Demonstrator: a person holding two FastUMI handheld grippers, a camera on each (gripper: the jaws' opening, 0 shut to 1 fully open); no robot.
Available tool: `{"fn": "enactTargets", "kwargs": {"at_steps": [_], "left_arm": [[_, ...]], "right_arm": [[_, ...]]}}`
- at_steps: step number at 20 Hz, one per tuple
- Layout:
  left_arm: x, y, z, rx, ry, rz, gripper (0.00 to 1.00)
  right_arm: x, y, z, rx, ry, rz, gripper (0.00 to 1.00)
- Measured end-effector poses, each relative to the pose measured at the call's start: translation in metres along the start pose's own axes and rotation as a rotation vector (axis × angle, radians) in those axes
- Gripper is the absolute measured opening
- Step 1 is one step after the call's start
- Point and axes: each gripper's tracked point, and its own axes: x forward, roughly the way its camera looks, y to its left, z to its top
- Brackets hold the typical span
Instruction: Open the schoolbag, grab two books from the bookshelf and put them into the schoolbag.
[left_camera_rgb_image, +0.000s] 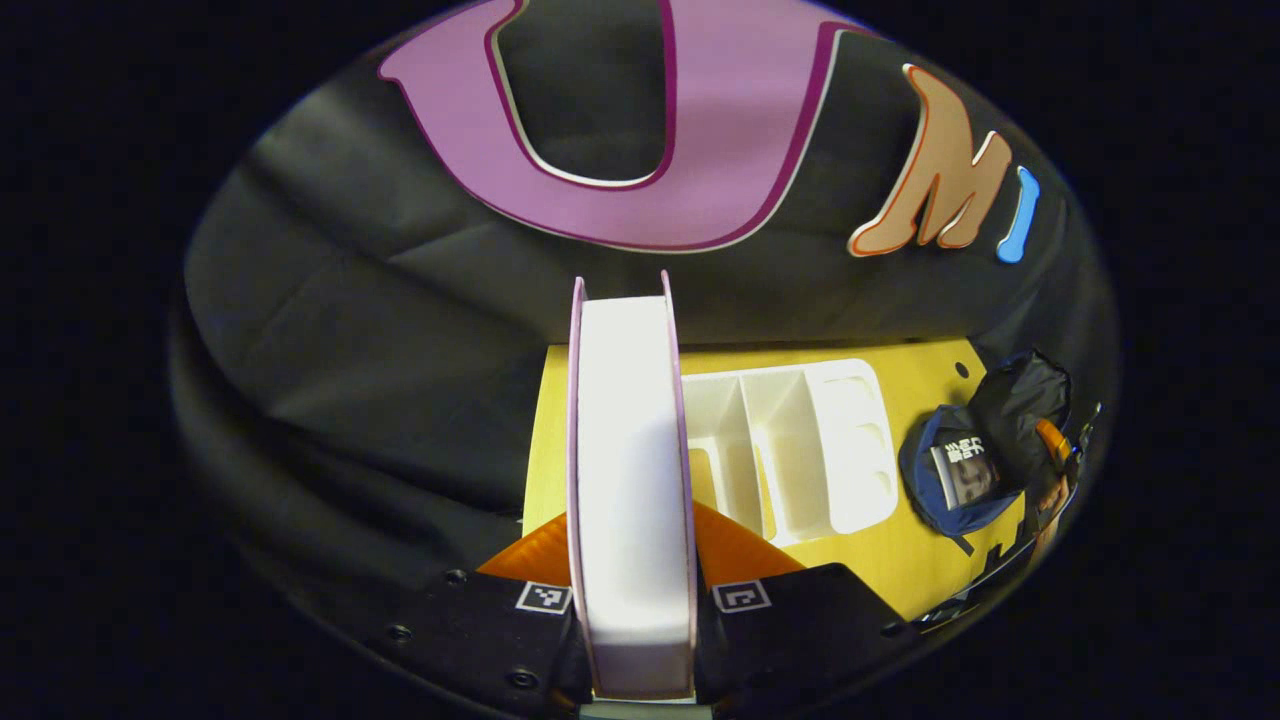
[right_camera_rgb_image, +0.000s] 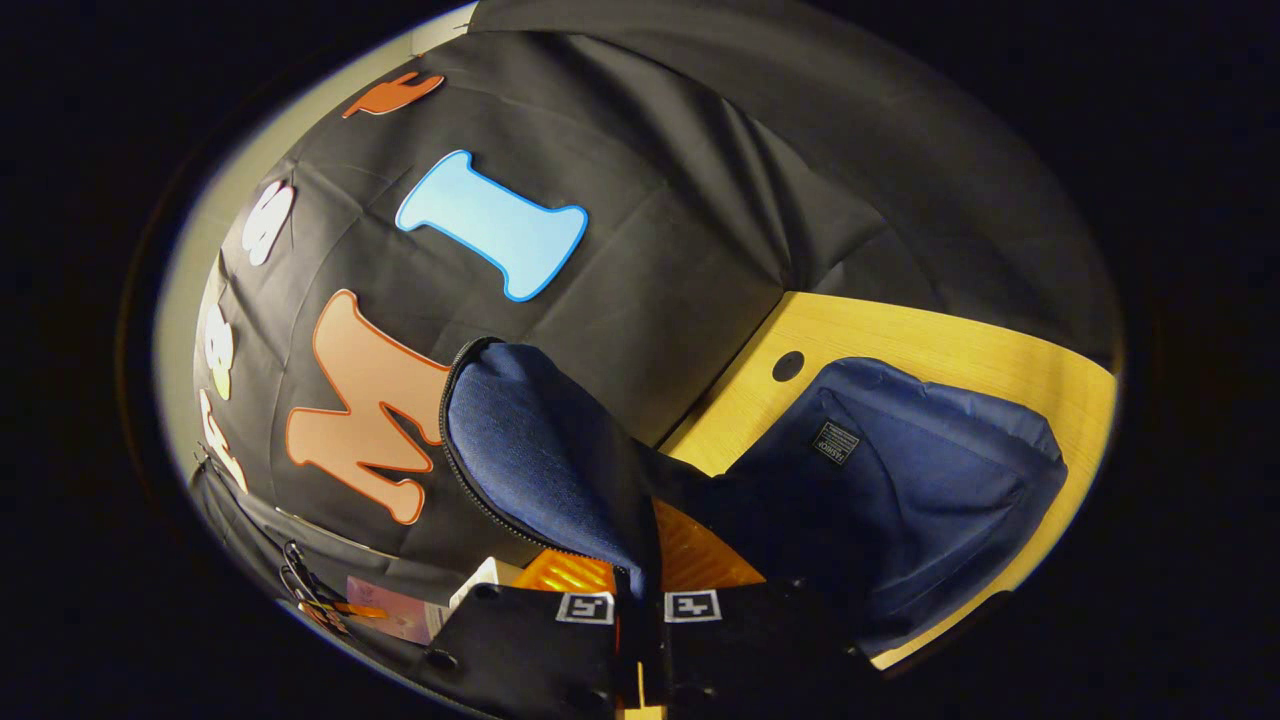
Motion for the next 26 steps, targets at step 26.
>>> {"fn": "enactTargets", "kwargs": {"at_steps": [26], "left_arm": [[-0.034,-0.159,0.011,-0.572,-0.057,-0.635,0.36]], "right_arm": [[-0.006,-0.001,0.002,-0.019,0.02,0.002,0.05]]}}
